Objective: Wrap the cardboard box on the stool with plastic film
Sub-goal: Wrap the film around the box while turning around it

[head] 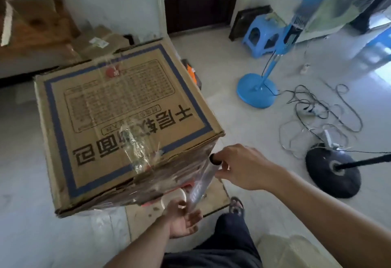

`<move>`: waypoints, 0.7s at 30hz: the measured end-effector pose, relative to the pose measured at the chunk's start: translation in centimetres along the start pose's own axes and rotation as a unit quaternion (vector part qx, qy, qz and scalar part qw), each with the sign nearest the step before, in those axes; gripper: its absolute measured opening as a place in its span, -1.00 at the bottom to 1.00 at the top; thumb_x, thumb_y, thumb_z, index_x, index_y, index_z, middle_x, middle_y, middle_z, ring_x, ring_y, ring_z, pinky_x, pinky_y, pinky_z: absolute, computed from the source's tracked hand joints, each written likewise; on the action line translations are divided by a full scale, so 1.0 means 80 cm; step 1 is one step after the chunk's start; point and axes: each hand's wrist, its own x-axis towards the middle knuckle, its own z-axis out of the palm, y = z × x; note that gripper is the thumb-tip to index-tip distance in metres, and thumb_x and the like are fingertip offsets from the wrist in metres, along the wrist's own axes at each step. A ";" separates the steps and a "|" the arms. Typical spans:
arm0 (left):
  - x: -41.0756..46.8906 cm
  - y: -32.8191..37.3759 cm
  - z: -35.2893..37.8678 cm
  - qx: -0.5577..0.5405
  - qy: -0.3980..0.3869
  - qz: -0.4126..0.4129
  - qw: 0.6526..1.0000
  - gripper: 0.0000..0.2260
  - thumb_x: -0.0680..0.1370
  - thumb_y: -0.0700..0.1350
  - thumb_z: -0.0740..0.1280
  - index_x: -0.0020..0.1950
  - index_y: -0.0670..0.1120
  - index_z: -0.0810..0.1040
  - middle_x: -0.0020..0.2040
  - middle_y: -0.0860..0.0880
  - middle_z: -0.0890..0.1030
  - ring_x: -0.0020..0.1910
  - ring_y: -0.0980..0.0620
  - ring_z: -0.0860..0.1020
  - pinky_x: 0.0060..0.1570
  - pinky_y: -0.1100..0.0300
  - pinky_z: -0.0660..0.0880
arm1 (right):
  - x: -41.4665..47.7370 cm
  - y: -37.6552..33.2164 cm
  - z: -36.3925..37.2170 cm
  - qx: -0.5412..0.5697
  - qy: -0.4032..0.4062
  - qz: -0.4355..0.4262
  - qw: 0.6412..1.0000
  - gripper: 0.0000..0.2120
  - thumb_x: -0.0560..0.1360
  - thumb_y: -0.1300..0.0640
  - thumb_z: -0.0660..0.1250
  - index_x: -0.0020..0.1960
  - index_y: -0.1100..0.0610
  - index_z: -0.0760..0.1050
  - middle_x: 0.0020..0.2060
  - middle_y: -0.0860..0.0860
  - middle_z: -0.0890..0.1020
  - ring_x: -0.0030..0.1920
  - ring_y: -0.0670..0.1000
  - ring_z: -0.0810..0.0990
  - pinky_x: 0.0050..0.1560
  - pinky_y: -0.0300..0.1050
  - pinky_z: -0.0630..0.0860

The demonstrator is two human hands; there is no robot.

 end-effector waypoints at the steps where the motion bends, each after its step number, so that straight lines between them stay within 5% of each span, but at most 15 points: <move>1: 0.008 -0.002 0.002 -0.031 0.000 0.016 0.999 -0.74 0.46 -0.09 0.21 -0.17 -0.24 0.61 -0.10 -0.23 0.64 -0.09 -0.18 0.60 -0.04 0.01 0.42 | 0.004 0.004 -0.005 -0.009 -0.015 -0.021 1.000 -0.73 0.58 -0.17 0.27 0.23 -0.16 0.54 0.10 -0.09 0.60 0.10 0.03 0.57 0.07 -0.03 0.52; 4: 0.041 -0.009 0.021 -0.167 -0.021 0.106 0.980 -0.66 0.45 0.00 0.28 0.02 -0.25 0.60 -0.12 -0.22 0.66 -0.17 -0.15 0.65 -0.06 0.01 0.48 | 0.019 0.017 -0.017 -0.062 -0.056 -0.112 0.990 -0.78 0.61 -0.21 0.18 0.10 -0.17 0.52 0.04 -0.09 0.58 0.06 0.02 0.55 0.00 -0.05 0.45; 7: 0.055 -0.019 0.068 -0.327 -0.022 0.209 0.921 -0.67 0.50 0.02 0.28 -0.01 -0.25 0.59 -0.18 -0.23 0.67 -0.28 -0.14 0.69 -0.08 0.00 0.46 | 0.034 0.027 -0.021 -0.101 -0.097 -0.201 0.969 -0.80 0.64 -0.23 0.07 -0.08 -0.22 0.37 -0.10 -0.08 0.52 0.01 0.05 0.54 -0.13 -0.06 0.31; 10: 0.063 -0.037 0.100 -0.445 -0.004 0.259 0.857 -0.67 0.59 0.00 0.23 0.07 -0.26 0.57 -0.06 -0.24 0.63 -0.10 -0.18 0.62 -0.04 0.02 0.47 | 0.039 0.037 -0.016 -0.119 -0.105 -0.258 0.953 -0.85 0.67 -0.18 0.06 -0.04 -0.17 0.26 -0.12 -0.06 0.53 -0.01 0.09 0.59 -0.19 -0.04 0.30; 13: 0.078 -0.065 0.127 -0.536 -0.020 0.275 0.798 -0.66 0.57 -0.02 0.22 0.21 -0.23 0.52 0.13 -0.24 0.57 0.06 -0.17 0.58 0.09 -0.04 0.48 | 0.042 0.043 -0.014 -0.123 -0.095 -0.286 0.945 -0.79 0.66 -0.16 0.08 0.13 -0.08 0.39 -0.01 0.03 0.65 -0.04 0.13 0.62 -0.21 -0.06 0.33; 21: 0.133 -0.077 0.187 -0.525 -0.014 0.288 0.801 -0.69 0.63 -0.06 0.21 0.29 -0.18 0.50 0.05 -0.17 0.61 0.03 -0.09 0.60 -0.03 0.03 0.49 | 0.056 0.062 -0.001 -0.164 -0.072 -0.330 0.927 -0.53 0.59 -0.30 0.13 0.43 -0.16 0.28 -0.10 -0.07 0.69 -0.14 0.02 0.66 -0.12 -0.02 0.62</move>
